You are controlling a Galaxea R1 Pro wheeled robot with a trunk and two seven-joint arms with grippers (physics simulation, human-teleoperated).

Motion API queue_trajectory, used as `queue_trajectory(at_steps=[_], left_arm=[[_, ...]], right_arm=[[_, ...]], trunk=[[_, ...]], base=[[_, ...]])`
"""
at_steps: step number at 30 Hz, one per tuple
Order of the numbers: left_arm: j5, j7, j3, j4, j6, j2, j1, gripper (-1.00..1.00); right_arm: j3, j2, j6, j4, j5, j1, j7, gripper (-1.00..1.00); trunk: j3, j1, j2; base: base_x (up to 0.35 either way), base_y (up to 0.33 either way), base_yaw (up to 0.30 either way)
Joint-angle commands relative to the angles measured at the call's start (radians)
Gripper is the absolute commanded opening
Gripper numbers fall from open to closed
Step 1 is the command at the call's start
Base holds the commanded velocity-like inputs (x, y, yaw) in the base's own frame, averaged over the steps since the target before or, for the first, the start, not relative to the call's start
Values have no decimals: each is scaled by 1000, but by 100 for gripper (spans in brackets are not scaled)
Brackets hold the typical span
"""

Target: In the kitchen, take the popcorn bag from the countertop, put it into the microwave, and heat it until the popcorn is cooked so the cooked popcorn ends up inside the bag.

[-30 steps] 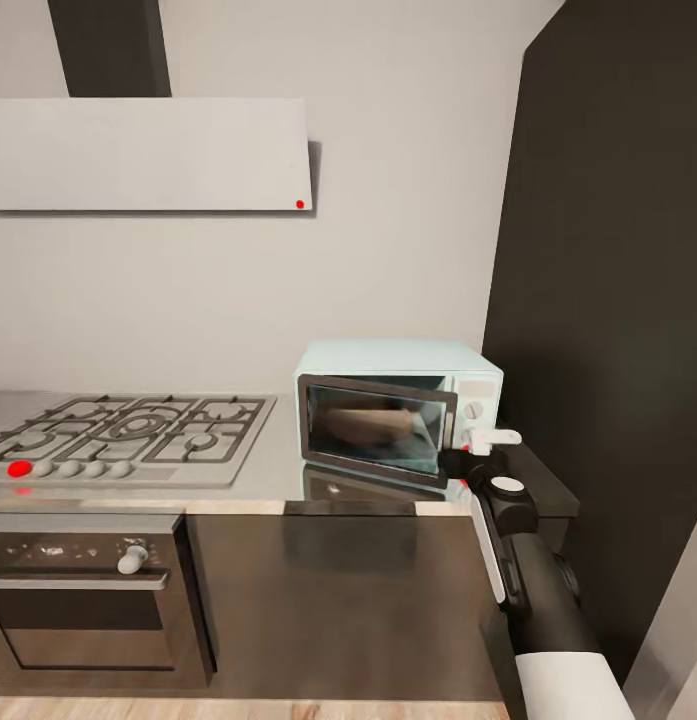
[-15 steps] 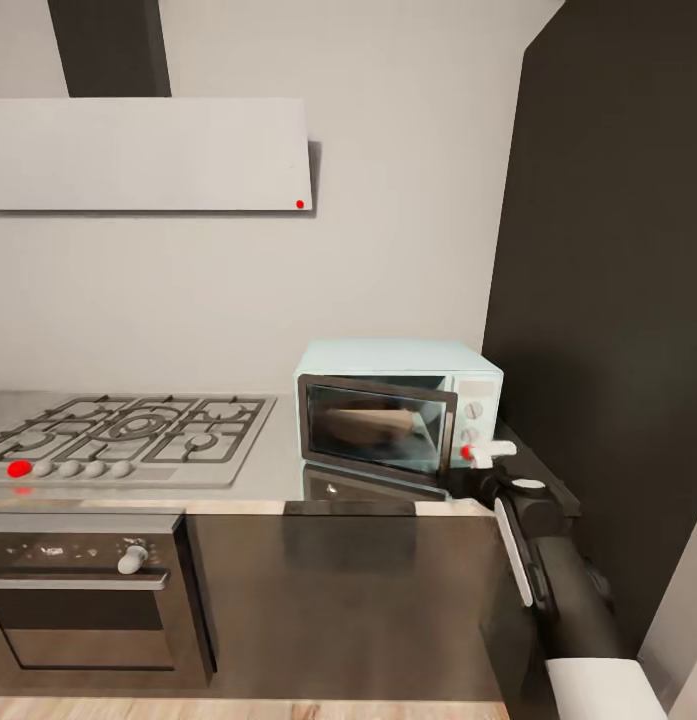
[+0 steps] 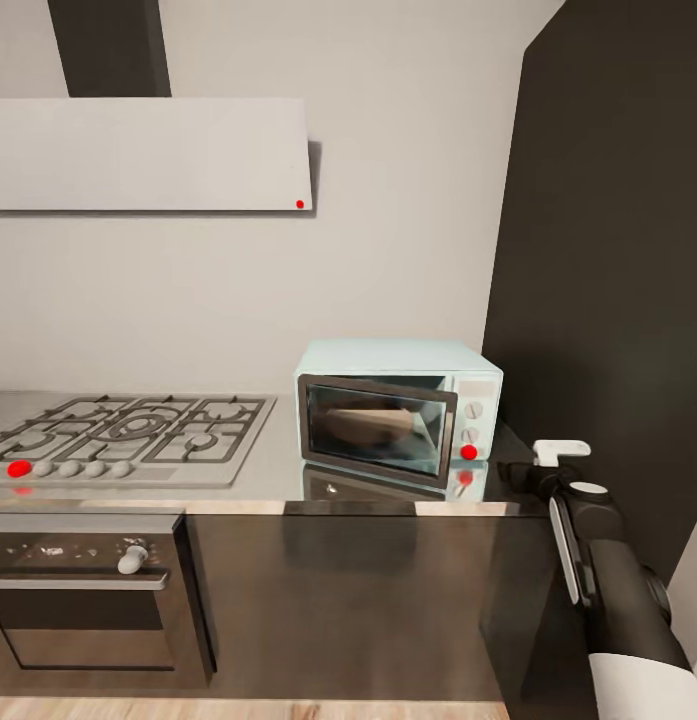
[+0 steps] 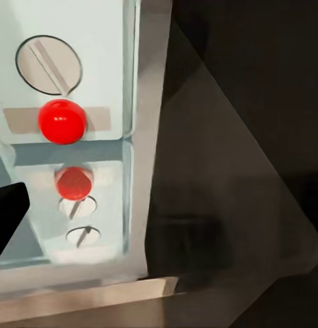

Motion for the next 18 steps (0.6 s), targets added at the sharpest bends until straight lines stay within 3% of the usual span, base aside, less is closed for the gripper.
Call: queue_trajectory(at_steps=[1,5,18], left_arm=[[7,-5,2,0,-2,0,0,100],[7,-14,0,1,1,1,0,100],[9,-15,1,1,0,2,0,100]], right_arm=[[-1,2,4,-1,11,-1,10,100],[4,6,2,0,9,-1,12,100],[11,10,4,0,0,-1,25,100]], trunk=[[-1,0,-1],[-1,0,-1],[-1,0,-1]], base=[[0,0,0],[83,0,0],[289,0,0]])
